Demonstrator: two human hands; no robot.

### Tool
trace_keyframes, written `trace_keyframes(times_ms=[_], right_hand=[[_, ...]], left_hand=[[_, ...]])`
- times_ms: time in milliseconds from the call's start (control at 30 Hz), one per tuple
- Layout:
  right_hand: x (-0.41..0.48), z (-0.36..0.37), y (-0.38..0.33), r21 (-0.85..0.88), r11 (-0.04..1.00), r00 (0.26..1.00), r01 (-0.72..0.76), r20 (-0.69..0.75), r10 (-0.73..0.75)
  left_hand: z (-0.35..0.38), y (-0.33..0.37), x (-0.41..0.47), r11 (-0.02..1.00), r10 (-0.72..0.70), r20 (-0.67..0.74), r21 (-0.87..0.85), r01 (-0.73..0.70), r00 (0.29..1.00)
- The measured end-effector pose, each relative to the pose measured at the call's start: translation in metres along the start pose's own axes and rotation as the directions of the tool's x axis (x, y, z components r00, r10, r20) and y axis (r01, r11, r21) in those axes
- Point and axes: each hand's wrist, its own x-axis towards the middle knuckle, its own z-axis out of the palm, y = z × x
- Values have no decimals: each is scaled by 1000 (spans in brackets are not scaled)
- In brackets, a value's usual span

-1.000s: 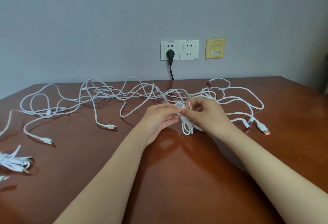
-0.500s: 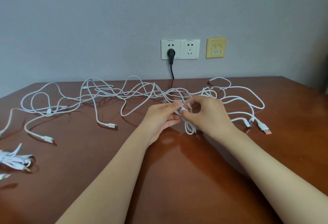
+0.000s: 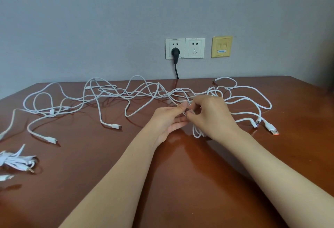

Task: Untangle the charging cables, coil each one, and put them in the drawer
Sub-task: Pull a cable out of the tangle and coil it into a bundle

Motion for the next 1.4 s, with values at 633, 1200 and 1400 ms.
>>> trace_keyframes(times_ms=[633,1200,1400], right_hand=[[-8,0,-24,-472,866,963,163,268,-35],[-1,5,2,116,950,953,-289,133,273],[3,13,12,508,697,861,-506,342,377]], left_hand=[[4,-12,1,925,187,-125,356,-132,974],[-3,-17,10,833,339,-126,501,-235,932],[-4,-15,8,762,417,-72,572,-305,906]])
